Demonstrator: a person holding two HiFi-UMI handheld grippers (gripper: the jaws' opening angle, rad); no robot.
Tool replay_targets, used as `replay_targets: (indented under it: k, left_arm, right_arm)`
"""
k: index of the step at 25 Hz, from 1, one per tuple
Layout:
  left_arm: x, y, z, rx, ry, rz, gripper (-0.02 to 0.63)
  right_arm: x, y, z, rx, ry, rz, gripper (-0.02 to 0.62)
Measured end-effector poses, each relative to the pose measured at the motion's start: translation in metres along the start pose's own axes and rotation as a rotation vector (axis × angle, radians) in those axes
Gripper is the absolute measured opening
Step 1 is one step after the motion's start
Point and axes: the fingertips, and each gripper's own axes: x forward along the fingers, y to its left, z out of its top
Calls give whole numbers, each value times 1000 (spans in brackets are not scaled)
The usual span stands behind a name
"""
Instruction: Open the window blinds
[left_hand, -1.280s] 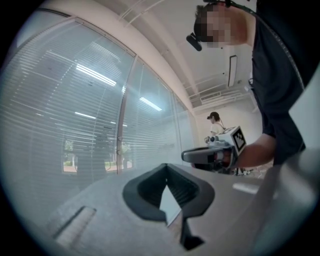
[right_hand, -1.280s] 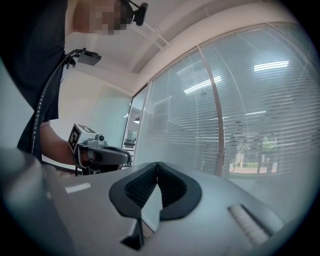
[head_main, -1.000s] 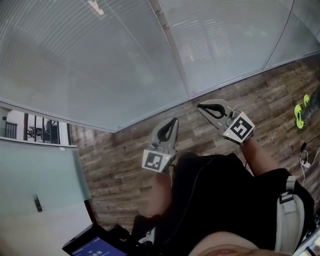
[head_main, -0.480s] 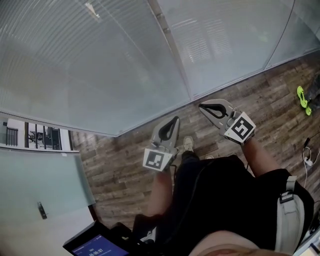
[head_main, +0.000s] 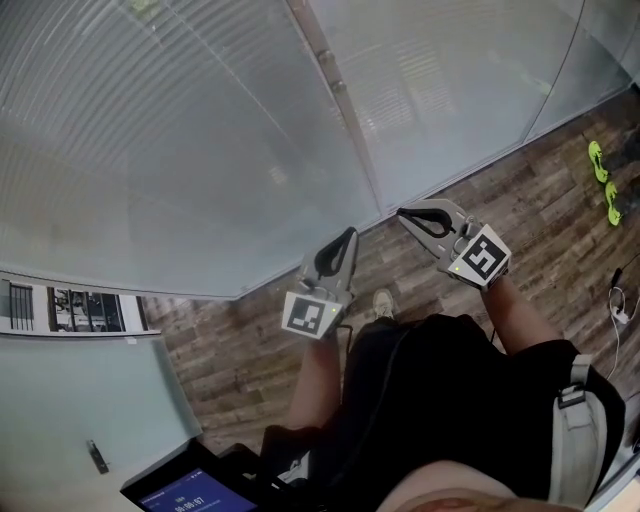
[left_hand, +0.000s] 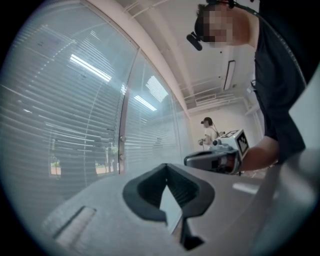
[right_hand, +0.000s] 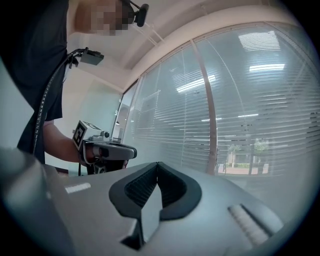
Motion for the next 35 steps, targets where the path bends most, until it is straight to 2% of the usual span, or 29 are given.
replay_targets:
  k: [5, 13, 19, 29, 35]
  left_arm:
    - [15, 24, 3, 2, 3, -68, 3]
    - [37, 63, 3, -6, -5, -163, 3]
    - [41, 67, 1, -14, -21, -207, 3]
    - [53, 105, -4, -20, -10, -271, 3]
    - [58, 130, -11, -30, -7, -280, 3]
  right_arm:
    - [19, -21, 10, -5, -19, -68, 6]
    - [48, -39, 4, -13, 13, -143, 6]
    - [49, -43, 4, -35, 16, -190, 6]
    - [82, -63, 1, -30, 46, -260, 6]
    - [102, -78, 0, -46, 50, -290, 6]
